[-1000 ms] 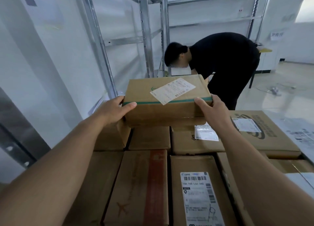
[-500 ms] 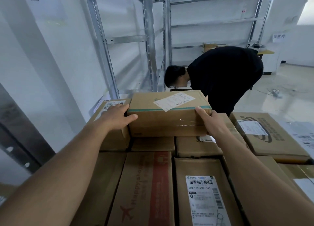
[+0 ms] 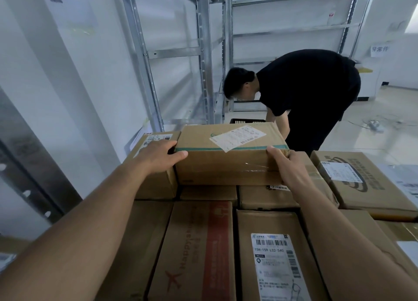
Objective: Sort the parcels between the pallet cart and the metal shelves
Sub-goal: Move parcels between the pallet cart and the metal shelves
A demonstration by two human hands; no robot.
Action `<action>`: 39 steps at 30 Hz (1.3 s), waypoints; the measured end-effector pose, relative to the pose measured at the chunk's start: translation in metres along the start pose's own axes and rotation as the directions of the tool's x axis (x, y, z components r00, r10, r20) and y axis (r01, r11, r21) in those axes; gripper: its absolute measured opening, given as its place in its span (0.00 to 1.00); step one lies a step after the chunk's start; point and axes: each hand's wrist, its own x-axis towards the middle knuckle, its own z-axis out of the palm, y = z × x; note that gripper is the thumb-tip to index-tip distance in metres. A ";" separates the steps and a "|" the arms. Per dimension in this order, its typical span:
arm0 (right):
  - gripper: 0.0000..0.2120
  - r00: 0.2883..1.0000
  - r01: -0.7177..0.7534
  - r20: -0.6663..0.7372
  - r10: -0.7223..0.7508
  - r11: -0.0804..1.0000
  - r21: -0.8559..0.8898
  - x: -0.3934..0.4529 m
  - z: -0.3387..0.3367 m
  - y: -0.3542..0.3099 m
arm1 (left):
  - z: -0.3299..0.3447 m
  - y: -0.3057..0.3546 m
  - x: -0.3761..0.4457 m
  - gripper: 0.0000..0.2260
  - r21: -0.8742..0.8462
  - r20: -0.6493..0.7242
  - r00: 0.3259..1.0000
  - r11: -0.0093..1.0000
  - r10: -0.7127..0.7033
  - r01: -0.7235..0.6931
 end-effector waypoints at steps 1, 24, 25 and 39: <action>0.35 1.000 -0.006 0.006 0.006 1.000 0.004 0.000 0.000 0.000 | 0.000 0.000 -0.002 0.28 0.005 -0.005 1.000 1.000 -0.001 0.001; 0.23 0.813 0.569 0.249 -0.526 0.627 -0.532 -0.144 -0.006 -0.021 | 0.061 0.061 -0.191 0.31 -0.036 -0.440 0.881 0.984 -0.172 0.174; 0.21 0.787 0.609 0.292 -0.544 0.608 -0.510 -0.156 -0.002 -0.017 | 0.068 0.064 -0.208 0.31 -0.047 -0.439 0.874 0.977 -0.208 0.209; 0.15 0.402 0.905 0.675 -0.619 0.379 -0.191 -0.302 0.045 0.025 | 0.139 0.073 -0.410 0.29 -0.108 -0.486 0.630 0.757 -0.606 0.645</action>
